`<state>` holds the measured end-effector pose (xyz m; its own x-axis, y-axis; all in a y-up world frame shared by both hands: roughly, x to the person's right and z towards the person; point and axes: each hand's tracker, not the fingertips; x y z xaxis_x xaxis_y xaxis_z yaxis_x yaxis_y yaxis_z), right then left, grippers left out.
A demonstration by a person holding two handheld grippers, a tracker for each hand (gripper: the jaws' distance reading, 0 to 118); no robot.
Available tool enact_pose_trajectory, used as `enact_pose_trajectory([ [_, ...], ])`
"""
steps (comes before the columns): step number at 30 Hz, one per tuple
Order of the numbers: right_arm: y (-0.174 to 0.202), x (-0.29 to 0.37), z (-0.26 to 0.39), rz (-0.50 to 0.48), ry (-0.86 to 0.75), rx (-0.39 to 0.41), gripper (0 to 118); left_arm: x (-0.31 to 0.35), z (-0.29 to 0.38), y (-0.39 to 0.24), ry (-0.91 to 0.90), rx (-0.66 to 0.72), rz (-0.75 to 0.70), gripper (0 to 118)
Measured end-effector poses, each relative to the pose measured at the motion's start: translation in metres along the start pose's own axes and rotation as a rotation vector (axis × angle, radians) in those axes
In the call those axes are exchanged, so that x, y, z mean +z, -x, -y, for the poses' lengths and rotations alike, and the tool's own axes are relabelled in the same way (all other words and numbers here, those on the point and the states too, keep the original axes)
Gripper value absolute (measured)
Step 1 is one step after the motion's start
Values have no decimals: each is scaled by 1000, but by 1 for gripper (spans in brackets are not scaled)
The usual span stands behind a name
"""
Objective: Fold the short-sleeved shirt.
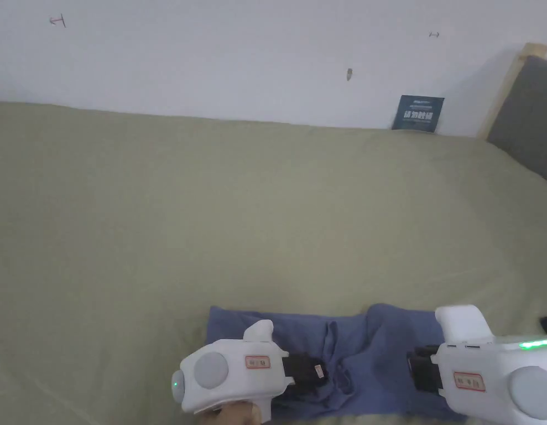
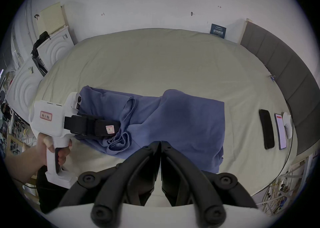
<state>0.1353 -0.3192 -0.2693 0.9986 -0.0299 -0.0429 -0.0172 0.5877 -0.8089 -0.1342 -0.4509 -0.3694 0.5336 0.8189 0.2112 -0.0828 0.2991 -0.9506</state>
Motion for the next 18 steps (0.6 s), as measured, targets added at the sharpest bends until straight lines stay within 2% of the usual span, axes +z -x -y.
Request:
enact_pose_trajectory([
  [2, 1, 0, -1, -17, -1, -2, 7, 17, -5, -7, 7, -46, -20, 0],
  [3, 3, 1, -2, -17, -3, 3, 7, 33, -7, -7, -14, -79, 14, 0],
  [6, 5, 1, -5, -8, -3, 16, 7, 85, -23, 2, -85, -84, 55, 0],
  [8, 5, 0, -6, -8, -2, 17, 7, 116, -37, 18, -128, -78, -2, 0],
  [11, 8, -2, -8, -9, 0, 22, 7, 150, -47, 45, -124, 4, -94, 0],
  [13, 10, -4, -8, -11, 2, 24, 7, 160, -48, 55, -131, 8, -108, 0],
  [18, 12, -6, -8, -10, 15, 18, 7, 158, -45, 64, -112, 43, -41, 2],
])
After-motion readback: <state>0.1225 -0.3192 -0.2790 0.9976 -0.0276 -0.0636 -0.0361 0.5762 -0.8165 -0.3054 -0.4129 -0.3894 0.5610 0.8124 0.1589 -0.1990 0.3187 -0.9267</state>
